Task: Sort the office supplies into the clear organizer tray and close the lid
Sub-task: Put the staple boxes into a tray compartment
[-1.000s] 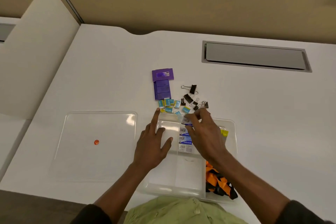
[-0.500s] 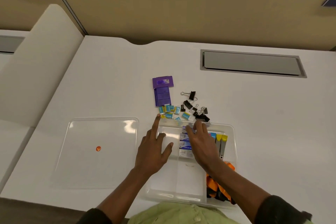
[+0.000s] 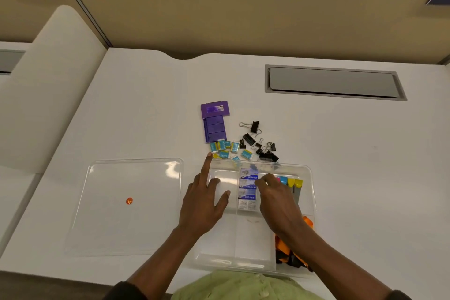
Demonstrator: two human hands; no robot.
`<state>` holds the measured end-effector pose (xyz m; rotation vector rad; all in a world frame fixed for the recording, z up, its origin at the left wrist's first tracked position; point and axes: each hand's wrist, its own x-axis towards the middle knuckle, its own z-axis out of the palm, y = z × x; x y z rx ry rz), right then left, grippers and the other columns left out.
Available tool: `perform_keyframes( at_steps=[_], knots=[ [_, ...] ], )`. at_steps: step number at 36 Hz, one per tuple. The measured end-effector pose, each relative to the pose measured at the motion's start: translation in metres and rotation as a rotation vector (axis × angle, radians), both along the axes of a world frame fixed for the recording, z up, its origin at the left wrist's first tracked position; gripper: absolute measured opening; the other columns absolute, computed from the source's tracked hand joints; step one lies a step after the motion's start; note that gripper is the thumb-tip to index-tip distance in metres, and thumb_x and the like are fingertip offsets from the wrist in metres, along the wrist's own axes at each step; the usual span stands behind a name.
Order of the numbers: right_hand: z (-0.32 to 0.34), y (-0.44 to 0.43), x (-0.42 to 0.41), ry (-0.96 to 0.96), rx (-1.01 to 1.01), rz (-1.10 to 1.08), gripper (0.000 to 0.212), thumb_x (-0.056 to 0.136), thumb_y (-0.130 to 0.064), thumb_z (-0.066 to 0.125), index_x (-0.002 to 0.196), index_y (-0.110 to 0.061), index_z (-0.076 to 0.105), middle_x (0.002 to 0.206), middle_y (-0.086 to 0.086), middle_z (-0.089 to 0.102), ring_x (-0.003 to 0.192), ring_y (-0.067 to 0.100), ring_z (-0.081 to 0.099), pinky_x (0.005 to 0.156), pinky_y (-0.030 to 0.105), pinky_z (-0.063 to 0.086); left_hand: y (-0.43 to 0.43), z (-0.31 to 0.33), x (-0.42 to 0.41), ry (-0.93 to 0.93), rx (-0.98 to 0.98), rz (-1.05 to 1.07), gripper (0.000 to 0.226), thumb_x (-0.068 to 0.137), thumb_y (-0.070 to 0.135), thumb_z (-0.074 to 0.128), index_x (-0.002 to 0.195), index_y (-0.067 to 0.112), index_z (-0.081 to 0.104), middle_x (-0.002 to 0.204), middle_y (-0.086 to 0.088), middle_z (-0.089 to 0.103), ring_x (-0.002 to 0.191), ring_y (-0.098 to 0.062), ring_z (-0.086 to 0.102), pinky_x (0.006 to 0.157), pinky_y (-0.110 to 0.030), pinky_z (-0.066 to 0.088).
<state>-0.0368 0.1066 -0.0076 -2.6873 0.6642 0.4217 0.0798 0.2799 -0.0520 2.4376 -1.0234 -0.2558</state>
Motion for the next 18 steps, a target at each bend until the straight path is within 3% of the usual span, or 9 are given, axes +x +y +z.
perform_keyframes(
  at_steps=[3,9,12,18],
  knots=[
    [0.001,0.005,0.005,0.076,0.009,-0.001,0.055,0.092,-0.029,0.069,0.139,-0.012,0.047,0.133,0.009,0.058,0.113,0.021,0.06,0.095,0.032,0.051,0.0,0.001,-0.001,0.0,-0.004,-0.001,0.039,0.1,0.055,0.06,0.12,0.023,0.069,0.177,0.016,-0.007,0.128,-0.017,0.059,0.094,-0.034,0.057],
    [-0.008,0.02,0.023,0.147,0.067,-0.114,0.069,0.089,-0.019,0.072,0.145,0.0,0.036,0.137,0.016,0.05,0.109,0.022,0.062,0.09,0.028,0.053,0.0,0.001,-0.001,-0.008,-0.014,-0.012,0.037,0.1,0.053,0.06,0.121,0.024,0.069,0.178,0.015,-0.004,0.129,-0.018,0.059,0.093,-0.03,0.052],
    [-0.008,0.024,0.027,0.164,0.098,-0.157,0.075,0.088,-0.018,0.073,0.148,-0.001,0.031,0.142,0.017,0.046,0.116,0.023,0.06,0.095,0.029,0.051,0.0,0.002,-0.001,-0.009,0.0,-0.009,0.036,0.1,0.053,0.06,0.119,0.024,0.069,0.178,0.015,-0.006,0.132,-0.018,0.057,0.093,-0.032,0.052],
    [-0.004,0.017,0.016,0.11,0.112,-0.186,0.065,0.088,-0.025,0.073,0.143,-0.009,0.042,0.135,0.01,0.052,0.115,0.021,0.058,0.093,0.027,0.05,0.0,0.002,-0.001,0.001,0.0,0.0,0.038,0.099,0.054,0.061,0.122,0.024,0.068,0.178,0.016,-0.004,0.131,-0.018,0.058,0.092,-0.032,0.053]
  ],
)
